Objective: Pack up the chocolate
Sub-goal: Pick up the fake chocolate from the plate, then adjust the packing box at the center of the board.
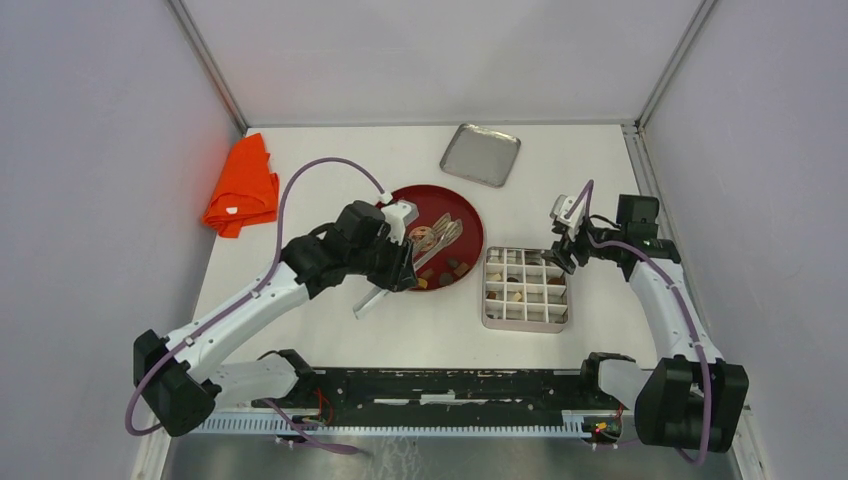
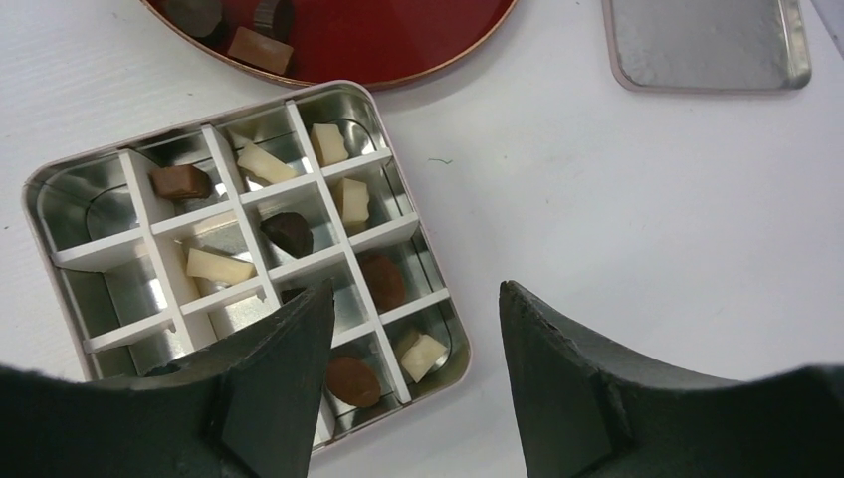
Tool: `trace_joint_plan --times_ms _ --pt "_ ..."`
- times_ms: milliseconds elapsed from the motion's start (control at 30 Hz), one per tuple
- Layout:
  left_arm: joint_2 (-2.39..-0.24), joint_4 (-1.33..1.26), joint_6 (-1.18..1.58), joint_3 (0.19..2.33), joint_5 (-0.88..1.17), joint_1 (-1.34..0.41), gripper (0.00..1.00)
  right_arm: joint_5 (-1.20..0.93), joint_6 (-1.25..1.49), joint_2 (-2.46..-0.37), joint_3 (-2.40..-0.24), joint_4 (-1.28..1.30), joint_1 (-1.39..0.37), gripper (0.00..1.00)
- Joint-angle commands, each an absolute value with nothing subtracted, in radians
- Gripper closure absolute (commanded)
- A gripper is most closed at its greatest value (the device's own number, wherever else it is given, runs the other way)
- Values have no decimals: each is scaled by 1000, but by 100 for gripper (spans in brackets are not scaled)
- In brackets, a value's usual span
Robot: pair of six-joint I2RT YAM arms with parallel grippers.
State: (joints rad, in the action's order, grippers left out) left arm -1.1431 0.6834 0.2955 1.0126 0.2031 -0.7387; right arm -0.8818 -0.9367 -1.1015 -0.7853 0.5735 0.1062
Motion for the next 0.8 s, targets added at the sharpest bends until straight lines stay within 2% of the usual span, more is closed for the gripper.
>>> trace_joint_plan --times_ms 0,100,267,467,767 --pt "-1086 560 355 972 308 -781 98 -843 -906 -1103 -790 528 115 32" --pt "-1097 540 363 965 303 -825 98 -844 -987 -1174 -824 569 111 31" --pt "-1111 513 357 962 286 -862 98 -858 -1301 -1351 -1016 837 74 32" --pt "-1107 498 349 948 266 -870 98 -740 -1375 -1434 -1036 779 -39 32" --pt "-1060 529 335 911 199 -869 98 -608 -1385 -1567 -1093 717 -94 36"
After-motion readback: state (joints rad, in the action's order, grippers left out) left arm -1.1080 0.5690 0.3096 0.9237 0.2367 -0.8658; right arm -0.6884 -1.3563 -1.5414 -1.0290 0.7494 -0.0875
